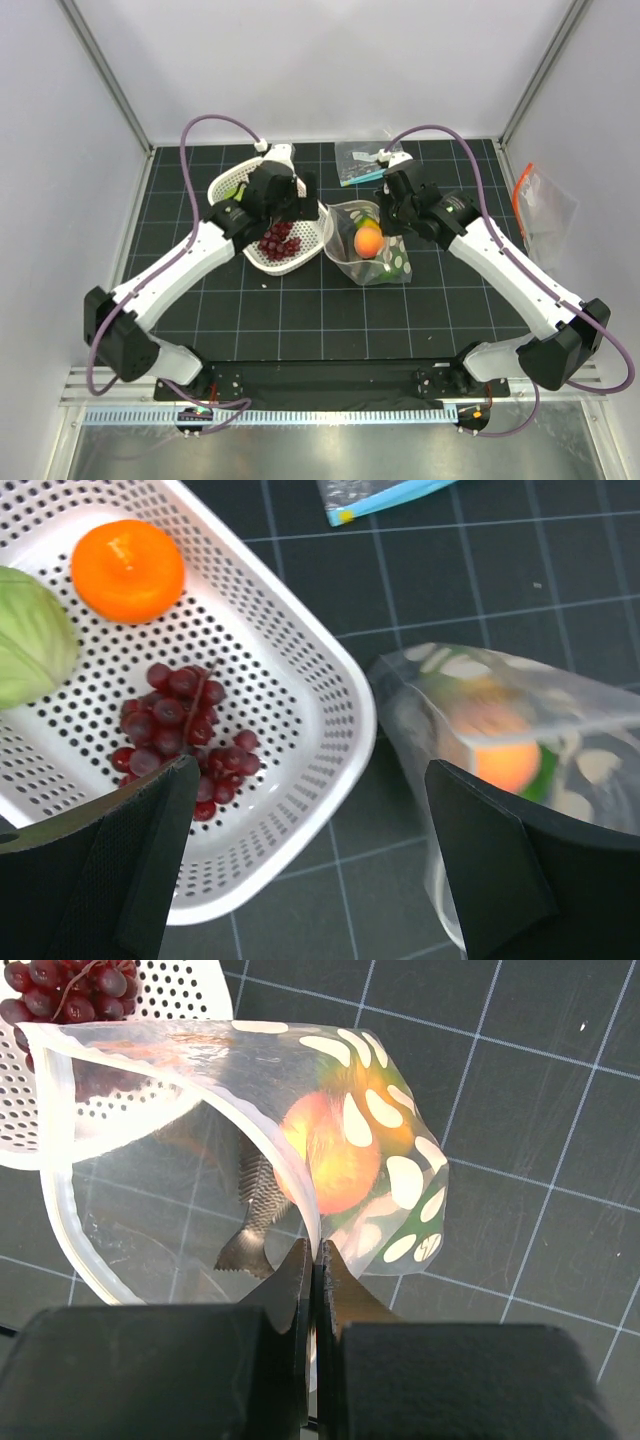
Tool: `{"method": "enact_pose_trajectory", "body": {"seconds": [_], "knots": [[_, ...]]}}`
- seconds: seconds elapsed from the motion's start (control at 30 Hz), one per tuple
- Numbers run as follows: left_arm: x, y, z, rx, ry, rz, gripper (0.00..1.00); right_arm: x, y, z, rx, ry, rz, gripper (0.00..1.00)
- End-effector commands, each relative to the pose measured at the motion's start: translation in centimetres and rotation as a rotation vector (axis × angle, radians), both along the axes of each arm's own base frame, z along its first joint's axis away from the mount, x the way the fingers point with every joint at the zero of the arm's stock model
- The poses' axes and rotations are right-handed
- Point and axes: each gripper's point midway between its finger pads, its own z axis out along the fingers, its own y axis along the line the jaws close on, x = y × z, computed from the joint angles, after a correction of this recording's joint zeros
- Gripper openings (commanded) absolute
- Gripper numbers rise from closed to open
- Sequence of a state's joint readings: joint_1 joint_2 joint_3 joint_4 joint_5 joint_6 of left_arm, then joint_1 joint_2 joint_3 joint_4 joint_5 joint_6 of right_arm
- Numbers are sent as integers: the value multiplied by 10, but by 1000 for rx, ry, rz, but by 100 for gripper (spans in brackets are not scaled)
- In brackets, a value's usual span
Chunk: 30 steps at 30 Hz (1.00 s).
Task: Place the food in the zip-top bag and seal the zipper
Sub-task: Adjust the zipper food storage bag at the center of the board.
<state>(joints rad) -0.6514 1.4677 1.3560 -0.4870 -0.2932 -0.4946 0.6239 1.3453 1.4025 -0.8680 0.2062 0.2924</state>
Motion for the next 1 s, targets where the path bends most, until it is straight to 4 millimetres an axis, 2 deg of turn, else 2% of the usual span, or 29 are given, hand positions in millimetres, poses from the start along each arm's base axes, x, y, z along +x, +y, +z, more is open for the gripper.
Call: {"method": "enact_pose_trajectory", "body": {"seconds": [0.0,0.03,0.1,0.2,0.3,0.33,0.4,0.47,0.5,0.57,0.6,0.63,0.67,0.7,0.73,0.77,0.8,0.83,0.87,0.9,0.93,0.97], "knots": [[-14,-9,41,-109,-128,-19,100,5,3,20,72,-57,-13,1],[-21,-13,35,-112,-121,-38,100,5,4,22,82,-60,-14,1],[-24,-19,41,-149,-140,-57,100,4,6,23,90,-56,-7,1],[-28,-33,36,-177,-124,-90,100,3,9,27,109,-57,-2,1],[-31,-52,36,-217,-109,-137,100,2,11,29,126,-56,5,1],[-32,-62,29,-217,-89,-160,99,1,12,29,132,-54,6,1],[-35,-80,31,-239,-80,-200,97,0,14,30,140,-49,7,1],[-29,-92,16,-224,-43,-210,90,-1,14,31,147,-49,8,1],[-27,-98,17,-232,-39,-215,87,-1,14,31,150,-49,4,1],[-23,-110,-1,-229,6,-235,74,-2,14,33,159,-51,7,1],[-21,-115,-1,-239,9,-242,68,-3,14,33,161,-49,9,3],[-20,-118,-4,-243,13,-248,50,-4,16,31,162,-41,16,6],[-17,-123,-5,-245,7,-257,36,-6,16,31,167,-40,28,26],[-13,-123,-1,-243,-9,-250,9,-8,16,27,160,-33,39,39],[-8,-122,3,-230,-27,-237,0,-13,17,25,171,-26,57,48],[-5,-119,3,-212,-28,-224,0,-18,16,30,185,-44,74,56],[2,-113,-2,-173,-30,-199,0,-22,16,22,189,-50,99,65],[8,-114,13,-181,-50,-194,0,-27,18,21,207,-59,124,67],[10,-110,-1,-142,-8,-183,0,-30,16,39,250,-145,141,68],[16,-105,0,-134,1,-173,0,-41,18,25,263,-125,190,68],[20,-104,3,-132,5,-166,0,-46,19,28,277,-154,225,68],[24,-96,-6,-109,32,-150,0,-53,23,47,339,-228,278,68]]}}
